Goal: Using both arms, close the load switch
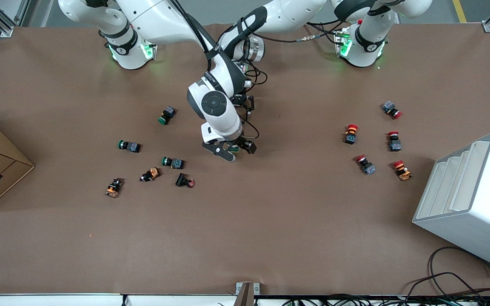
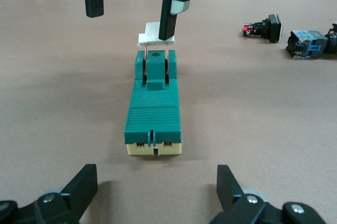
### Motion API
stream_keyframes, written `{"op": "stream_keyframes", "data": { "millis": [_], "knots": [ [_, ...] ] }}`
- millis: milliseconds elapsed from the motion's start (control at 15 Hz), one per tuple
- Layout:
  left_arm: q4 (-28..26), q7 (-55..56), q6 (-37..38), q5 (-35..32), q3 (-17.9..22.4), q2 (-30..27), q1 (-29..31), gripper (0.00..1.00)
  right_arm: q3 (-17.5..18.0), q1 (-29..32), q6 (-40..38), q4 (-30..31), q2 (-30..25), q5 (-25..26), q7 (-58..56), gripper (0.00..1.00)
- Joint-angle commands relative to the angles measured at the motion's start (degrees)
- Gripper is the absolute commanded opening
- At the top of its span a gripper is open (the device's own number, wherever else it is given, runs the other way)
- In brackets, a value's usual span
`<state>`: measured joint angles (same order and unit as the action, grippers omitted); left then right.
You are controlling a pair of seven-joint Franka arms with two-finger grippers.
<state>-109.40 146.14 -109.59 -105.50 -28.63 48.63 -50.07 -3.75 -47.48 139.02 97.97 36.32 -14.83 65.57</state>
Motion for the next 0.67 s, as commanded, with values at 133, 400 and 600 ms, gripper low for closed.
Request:
{"op": "stream_keyframes", "data": {
  "millis": [133, 400, 600],
  "knots": [
    [1.0, 0.4, 0.3, -1.0, 0.4, 1.5, -0.1, 1.00, 0.4, 0.3, 0.7, -3.1, 2.3, 0.1, -0.4, 1.00],
    [1.0, 0.4, 0.3, -1.0, 0.4, 1.5, -0.1, 1.00, 0.4, 0.7, 0.6, -5.5, 4.4, 0.2, -0.5, 1.00],
    [1.0, 0.4, 0.3, -1.0, 0.4, 1.5, -0.1, 1.00, 0.3, 1.5, 0.6, -5.5, 4.5, 0.2, -1.1, 1.00]
  ]
}}
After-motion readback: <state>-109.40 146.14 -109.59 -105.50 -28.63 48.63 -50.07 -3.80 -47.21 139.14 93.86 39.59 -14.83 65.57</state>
